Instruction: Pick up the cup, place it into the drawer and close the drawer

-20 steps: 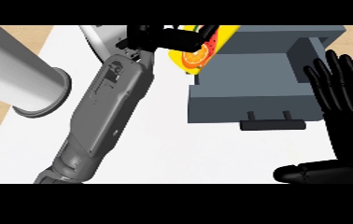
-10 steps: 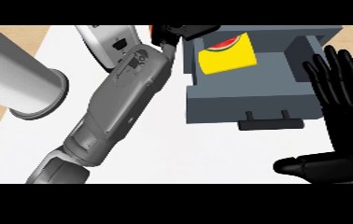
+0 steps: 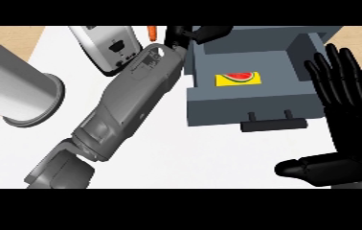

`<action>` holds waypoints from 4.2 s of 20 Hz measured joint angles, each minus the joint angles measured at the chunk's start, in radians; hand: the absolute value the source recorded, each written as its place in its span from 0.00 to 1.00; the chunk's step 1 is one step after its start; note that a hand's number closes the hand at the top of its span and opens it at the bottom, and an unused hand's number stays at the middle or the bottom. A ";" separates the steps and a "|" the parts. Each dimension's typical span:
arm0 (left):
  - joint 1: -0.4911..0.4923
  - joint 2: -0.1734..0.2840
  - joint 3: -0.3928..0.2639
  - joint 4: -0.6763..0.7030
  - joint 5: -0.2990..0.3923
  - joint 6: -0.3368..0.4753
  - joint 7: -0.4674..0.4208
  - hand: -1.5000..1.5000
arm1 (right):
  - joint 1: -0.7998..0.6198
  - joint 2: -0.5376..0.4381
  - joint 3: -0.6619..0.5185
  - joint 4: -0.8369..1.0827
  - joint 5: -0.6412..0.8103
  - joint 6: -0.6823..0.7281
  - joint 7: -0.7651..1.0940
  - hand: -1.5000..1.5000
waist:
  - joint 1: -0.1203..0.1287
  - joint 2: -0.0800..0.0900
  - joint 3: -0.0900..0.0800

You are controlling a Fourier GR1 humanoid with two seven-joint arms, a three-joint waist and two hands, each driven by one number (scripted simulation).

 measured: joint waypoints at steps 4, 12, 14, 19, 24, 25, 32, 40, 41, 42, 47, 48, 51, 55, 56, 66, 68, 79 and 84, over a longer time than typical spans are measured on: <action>-0.013 0.000 -0.078 0.040 0.038 0.019 -0.020 1.00 | -0.001 0.004 0.016 0.007 0.003 0.006 -0.003 0.00 | -0.015 0.003 0.000; -0.050 0.000 -0.214 0.111 0.070 0.070 0.019 0.00 | -0.020 0.002 0.022 0.026 -0.009 0.024 -0.015 0.00 | -0.044 0.010 0.001; -0.041 0.000 -0.250 0.104 0.079 0.091 0.025 0.00 | -0.023 0.003 0.020 0.025 -0.016 0.026 -0.017 0.00 | -0.050 0.010 0.001; -0.048 0.000 -0.270 0.093 0.128 0.099 0.017 0.00 | -0.017 0.020 0.033 0.009 -0.021 0.021 -0.020 0.00 | -0.049 0.011 0.001; -0.042 0.000 -0.252 0.052 0.204 0.082 -0.042 0.00 | -0.030 0.016 0.019 0.006 -0.076 0.033 0.005 0.00 | -0.044 0.010 0.000; -0.042 0.000 -0.252 0.035 0.220 0.085 -0.056 0.00 | -0.034 0.017 0.023 0.000 -0.084 0.031 0.016 0.00 | -0.042 0.008 0.000; -0.031 0.000 -0.181 -0.014 0.287 0.021 -0.123 0.00 | -0.011 -0.018 -0.018 -0.021 -0.148 0.064 0.038 1.00 | 0.015 -0.006 -0.001; 0.101 0.100 -0.126 -0.198 0.307 0.019 -0.079 0.00 | 0.072 -0.114 -0.008 -0.087 -0.081 0.173 0.023 1.00 | 0.069 -0.022 -0.002; 0.135 0.112 -0.125 -0.238 0.308 0.030 -0.071 0.00 | 0.082 -0.121 -0.008 -0.095 -0.069 0.177 0.028 1.00 | 0.075 -0.024 -0.001; 0.167 0.130 -0.125 -0.277 0.308 0.033 -0.061 0.00 | 0.092 -0.128 -0.003 -0.093 -0.051 0.188 0.019 1.00 | 0.079 -0.024 -0.002; 0.334 0.234 -0.121 -0.478 0.312 0.046 -0.005 0.00 | 0.108 -0.160 0.020 -0.088 0.039 0.216 0.011 1.00 | 0.093 -0.025 -0.001; 0.376 0.254 -0.119 -0.521 0.312 0.048 -0.001 0.00 | 0.112 -0.166 0.022 -0.083 0.056 0.222 0.006 1.00 | 0.093 -0.025 -0.001; 0.492 0.327 -0.109 -0.671 0.319 0.050 0.037 0.00 | 0.108 -0.168 0.032 -0.061 0.106 0.216 0.008 1.00 | 0.094 -0.024 -0.001; 0.659 0.394 -0.088 -0.813 0.324 0.025 0.038 0.00 | 0.101 -0.163 0.067 -0.006 0.208 0.206 -0.025 1.00 | 0.090 -0.021 -0.001; 0.696 0.417 -0.077 -0.839 0.332 0.005 0.040 0.00 | 0.108 -0.160 0.090 -0.003 0.249 0.201 -0.041 1.00 | 0.089 -0.020 -0.001; 0.911 0.530 0.009 -0.945 0.368 -0.142 0.017 0.00 | 0.036 -0.231 0.266 0.222 0.697 0.109 -0.244 1.00 | 0.090 -0.014 -0.001; 0.948 0.545 0.039 -0.963 0.372 -0.168 0.015 0.00 | 0.011 -0.225 0.285 0.292 0.755 0.078 -0.275 1.00 | 0.085 -0.013 -0.001; 1.129 0.564 0.156 -0.985 0.356 -0.334 -0.023 0.00 | -0.195 -0.129 0.326 0.746 0.968 -0.051 -0.344 0.00 | 0.076 -0.012 -0.001; 1.160 0.553 0.206 -0.971 0.345 -0.398 -0.027 0.00 | -0.314 -0.092 0.288 0.991 1.005 -0.119 -0.428 0.00 | 0.078 -0.014 -0.002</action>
